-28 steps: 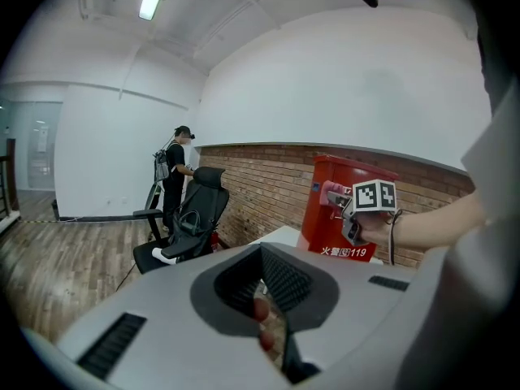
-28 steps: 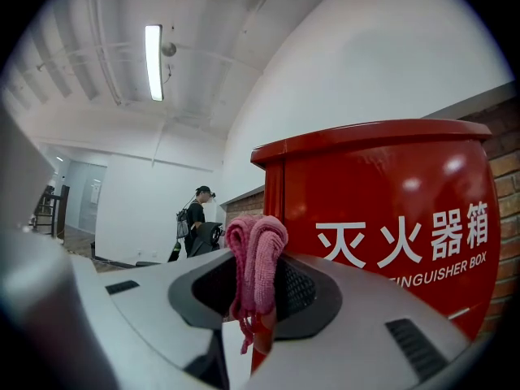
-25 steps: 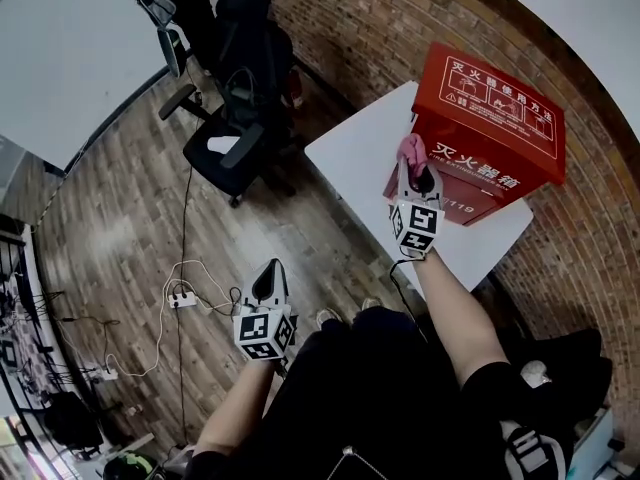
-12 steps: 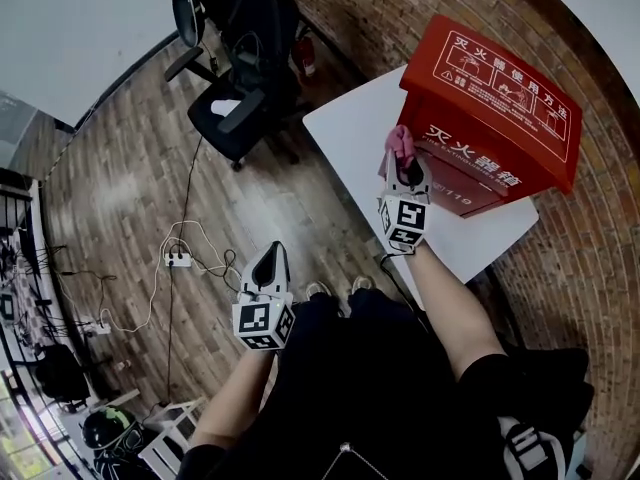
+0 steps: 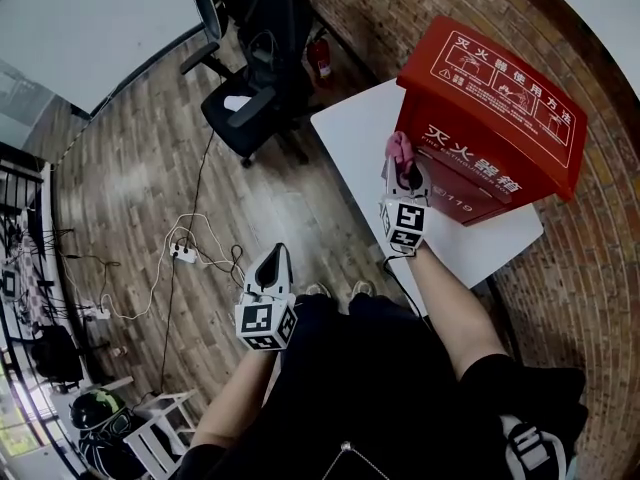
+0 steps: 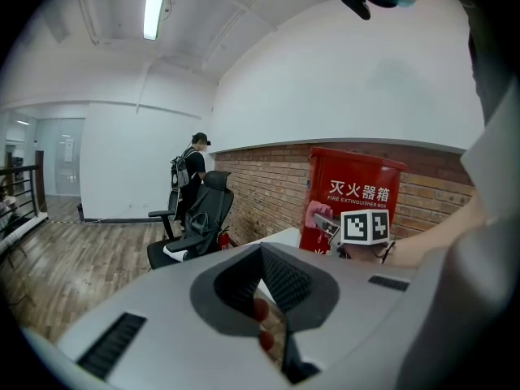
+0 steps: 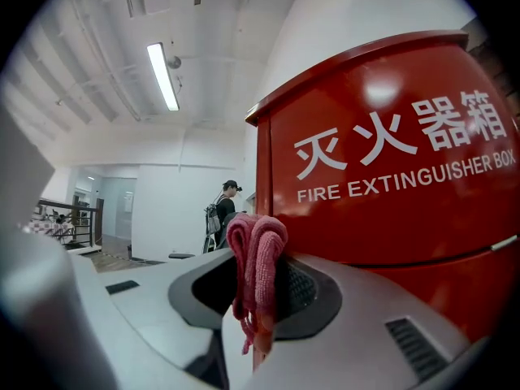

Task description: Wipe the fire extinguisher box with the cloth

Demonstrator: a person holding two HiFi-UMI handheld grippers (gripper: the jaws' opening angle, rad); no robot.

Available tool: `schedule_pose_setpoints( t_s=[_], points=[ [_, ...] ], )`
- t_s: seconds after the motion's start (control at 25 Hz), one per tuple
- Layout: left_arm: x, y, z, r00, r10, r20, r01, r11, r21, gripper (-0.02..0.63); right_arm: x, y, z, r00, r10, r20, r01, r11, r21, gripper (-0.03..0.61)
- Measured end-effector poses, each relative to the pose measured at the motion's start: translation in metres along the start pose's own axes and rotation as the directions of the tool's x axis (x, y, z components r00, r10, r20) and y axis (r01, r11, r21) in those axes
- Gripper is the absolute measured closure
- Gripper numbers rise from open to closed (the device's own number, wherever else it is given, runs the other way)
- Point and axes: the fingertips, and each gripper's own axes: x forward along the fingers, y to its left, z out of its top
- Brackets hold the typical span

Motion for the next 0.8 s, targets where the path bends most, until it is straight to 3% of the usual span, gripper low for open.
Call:
schedule_pose_setpoints(
  t_s=[0.8],
  points=[
    [0.003,-0.028,-0.002,0.999,-0.05,-0.017,0.05,0.998,0.031,0.586,-0.034,-0.038,0.005,1.0,-0.009,-0.006,0.009,1.0,0.0,0.468]
  ],
)
